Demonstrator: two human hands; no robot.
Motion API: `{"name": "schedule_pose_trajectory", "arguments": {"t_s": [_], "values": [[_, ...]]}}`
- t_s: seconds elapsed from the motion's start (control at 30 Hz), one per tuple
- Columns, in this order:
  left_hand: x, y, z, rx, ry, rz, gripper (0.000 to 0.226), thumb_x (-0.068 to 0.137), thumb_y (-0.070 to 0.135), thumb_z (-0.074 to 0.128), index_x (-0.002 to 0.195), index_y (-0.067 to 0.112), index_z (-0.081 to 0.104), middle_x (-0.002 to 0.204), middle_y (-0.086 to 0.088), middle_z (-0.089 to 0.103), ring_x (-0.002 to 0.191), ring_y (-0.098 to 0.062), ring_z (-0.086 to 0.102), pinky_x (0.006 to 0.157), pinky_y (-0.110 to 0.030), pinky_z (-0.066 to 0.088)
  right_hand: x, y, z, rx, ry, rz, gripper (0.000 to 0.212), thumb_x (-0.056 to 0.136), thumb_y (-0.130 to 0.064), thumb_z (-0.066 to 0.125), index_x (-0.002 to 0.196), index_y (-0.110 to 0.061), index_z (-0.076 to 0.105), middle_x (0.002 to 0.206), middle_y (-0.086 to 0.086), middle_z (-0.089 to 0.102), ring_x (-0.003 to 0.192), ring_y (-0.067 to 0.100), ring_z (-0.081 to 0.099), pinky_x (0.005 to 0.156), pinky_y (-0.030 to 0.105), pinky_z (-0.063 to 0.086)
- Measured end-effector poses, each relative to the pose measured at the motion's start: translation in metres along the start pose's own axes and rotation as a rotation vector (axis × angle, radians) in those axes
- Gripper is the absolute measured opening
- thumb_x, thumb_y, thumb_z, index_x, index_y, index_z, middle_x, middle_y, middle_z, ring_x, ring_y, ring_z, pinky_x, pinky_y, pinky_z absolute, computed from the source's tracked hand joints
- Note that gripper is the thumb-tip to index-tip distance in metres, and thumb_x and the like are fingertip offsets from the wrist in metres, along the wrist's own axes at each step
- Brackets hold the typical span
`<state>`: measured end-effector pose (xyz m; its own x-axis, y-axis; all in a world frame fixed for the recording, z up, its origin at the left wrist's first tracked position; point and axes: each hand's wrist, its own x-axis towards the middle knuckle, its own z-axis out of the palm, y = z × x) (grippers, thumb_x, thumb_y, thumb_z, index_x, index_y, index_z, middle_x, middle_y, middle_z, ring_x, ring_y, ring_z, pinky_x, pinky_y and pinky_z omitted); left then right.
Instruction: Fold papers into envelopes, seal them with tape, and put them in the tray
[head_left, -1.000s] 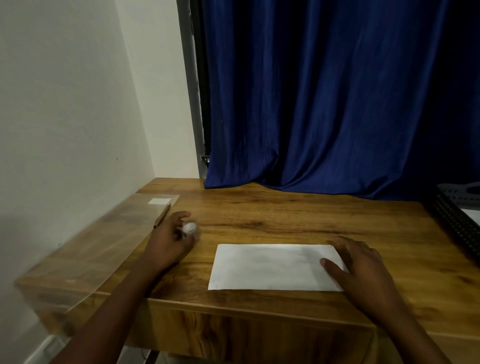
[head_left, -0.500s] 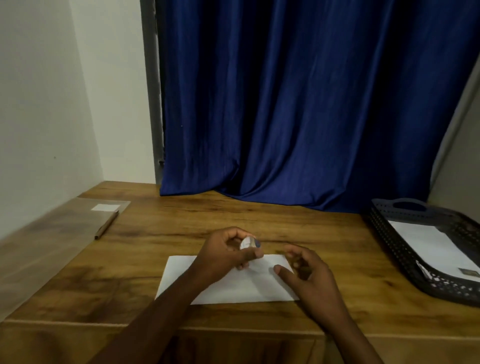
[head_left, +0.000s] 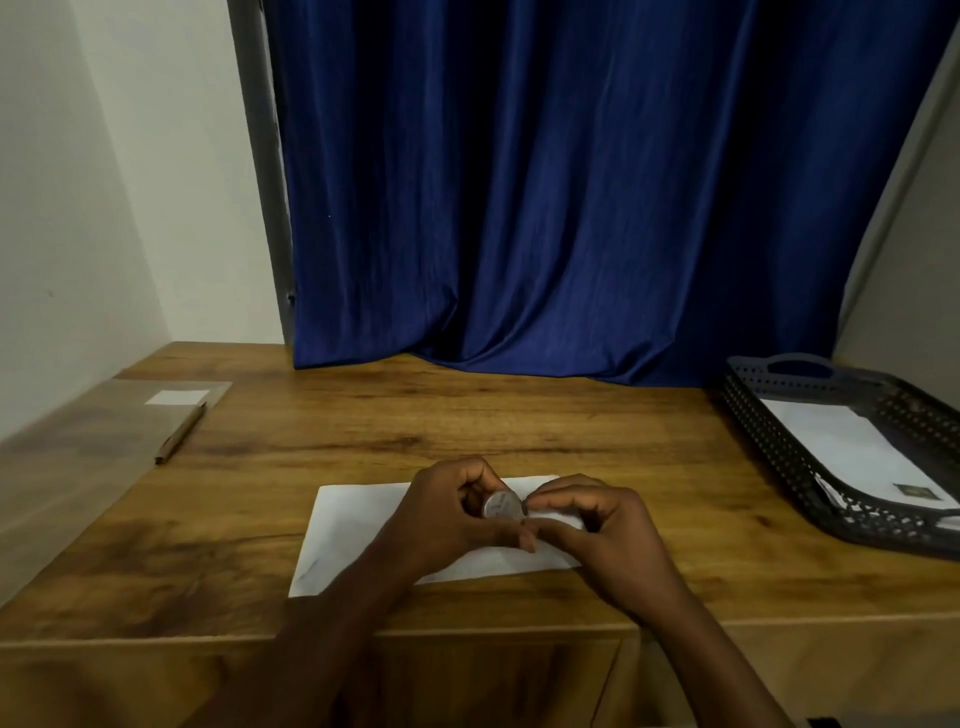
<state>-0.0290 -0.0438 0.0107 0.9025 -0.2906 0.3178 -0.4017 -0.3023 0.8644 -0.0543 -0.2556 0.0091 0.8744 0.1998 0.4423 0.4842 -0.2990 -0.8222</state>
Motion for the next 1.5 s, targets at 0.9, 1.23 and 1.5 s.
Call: {"name": "schedule_pose_trajectory", "arguments": {"t_s": [0.9,1.23,1.5], "values": [[-0.0020,0.0015,0.0016,0.023,-0.011,0.005,0.053,0.054,0.051,0.093,0.094,0.022,0.073,0.094,0.002,0.077,0.085,-0.019,0.074,0.076,-0.050,0.061,-0.0021,-0.0026,-0.0023,0.033,0.017,0.005,0.016,0.088,-0.003,0.070,0.086,-0.015,0.079,0.088,-0.002,0.076,0.086,0.014,0.072,0.079,0.031,0.058],[-0.0015,0.0014,0.0012,0.020,0.006,0.004,0.057,0.048,0.058,0.093,0.087,0.021,0.072,0.089,0.001,0.077,0.080,-0.019,0.073,0.074,-0.051,0.060,-0.0012,-0.0032,-0.0013,0.071,-0.009,0.012,0.017,0.081,-0.006,0.078,0.093,-0.017,0.081,0.096,-0.004,0.076,0.092,0.013,0.073,0.084,0.038,0.060],[-0.0017,-0.0005,0.0021,0.050,-0.013,0.026,0.057,0.049,0.056,0.094,0.088,0.022,0.072,0.087,0.001,0.076,0.078,-0.023,0.072,0.070,-0.053,0.059,-0.0015,-0.0021,-0.0014,0.028,-0.021,-0.023,0.016,0.085,-0.002,0.074,0.086,-0.016,0.080,0.091,-0.004,0.076,0.091,0.016,0.072,0.083,0.032,0.058]]}}
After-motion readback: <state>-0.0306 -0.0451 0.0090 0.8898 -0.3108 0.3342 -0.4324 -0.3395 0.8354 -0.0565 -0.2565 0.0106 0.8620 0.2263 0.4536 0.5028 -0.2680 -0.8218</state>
